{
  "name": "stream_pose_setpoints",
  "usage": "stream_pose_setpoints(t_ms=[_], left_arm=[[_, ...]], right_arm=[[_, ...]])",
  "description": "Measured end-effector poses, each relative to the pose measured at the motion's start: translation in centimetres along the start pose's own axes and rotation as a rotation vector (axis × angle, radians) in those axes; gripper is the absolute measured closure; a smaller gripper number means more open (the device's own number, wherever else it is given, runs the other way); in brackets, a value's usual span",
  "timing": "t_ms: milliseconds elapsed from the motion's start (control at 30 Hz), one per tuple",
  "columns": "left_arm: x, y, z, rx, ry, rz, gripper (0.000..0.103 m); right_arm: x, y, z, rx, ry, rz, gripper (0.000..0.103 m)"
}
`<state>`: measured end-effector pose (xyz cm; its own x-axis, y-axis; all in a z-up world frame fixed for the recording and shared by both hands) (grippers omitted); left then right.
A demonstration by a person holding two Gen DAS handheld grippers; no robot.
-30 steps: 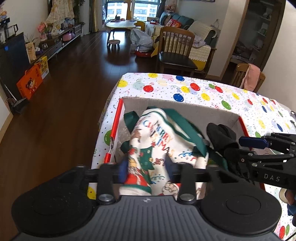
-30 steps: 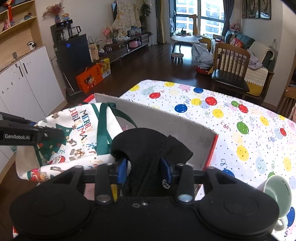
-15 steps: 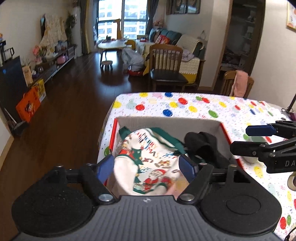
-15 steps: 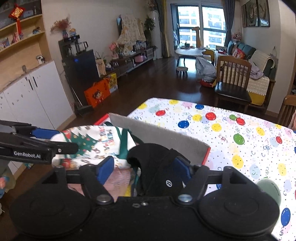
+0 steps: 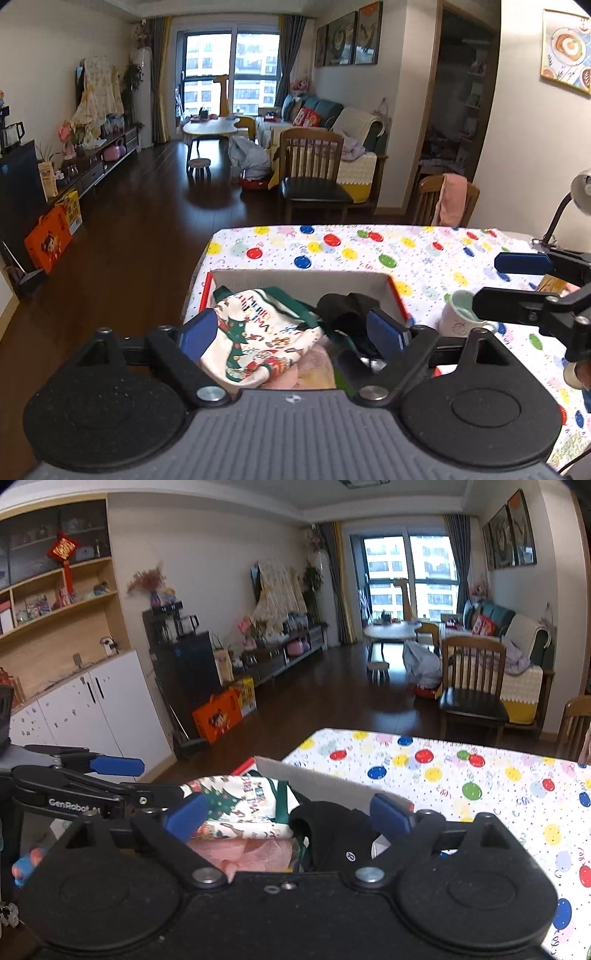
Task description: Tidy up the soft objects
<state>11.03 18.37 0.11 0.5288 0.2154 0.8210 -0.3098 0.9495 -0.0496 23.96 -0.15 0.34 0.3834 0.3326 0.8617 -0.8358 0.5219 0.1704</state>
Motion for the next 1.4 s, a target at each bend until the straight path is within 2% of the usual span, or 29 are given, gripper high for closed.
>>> stream_pose_setpoints(t_ms=[100,233,467,633,1400], left_arm=[[-0.3,-0.7,1.0,-0.006,-0.025,-0.003,0.004],[-0.6,-1.7,2.1,-0.005,-0.054,-0.008,0.001],[-1.2,-3.2,3.2,-0.008,-0.064,-0.006,0.001],[-1.7,-4.2,4.1,0.016,-0.09,-0.026,0.001],[-3.1,-6.3,4.5,-0.033,-0.048,-0.028,0.001]], right_arm=[[-0.2,0.3,1.5,0.004,-0.037,0.0,0.001],[-0.7,0.6,2.8,0.001,-0.056,-0.001,0.0],[-1.9,1.2,4.5,-0.008,-0.096,-0.007,0.0],[-2.8,1.2,5.4,-0.024,-0.112,-0.033,0.0],[-4.8,0.8,7.7,-0.08,-0.135,-0.091,0.0]])
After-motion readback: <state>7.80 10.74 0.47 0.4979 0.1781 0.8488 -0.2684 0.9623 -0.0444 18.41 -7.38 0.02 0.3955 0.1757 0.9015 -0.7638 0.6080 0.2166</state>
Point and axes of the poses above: each gripper's, at about its wrist camera, not at the fingertips, and z roughly against the way its jaws point, y to its left, x to its top, the point moved 1 cm from there along -z, roughly the way its jaws point, and after that the axes turned 3 degrees about x, right-handed, at the moved point
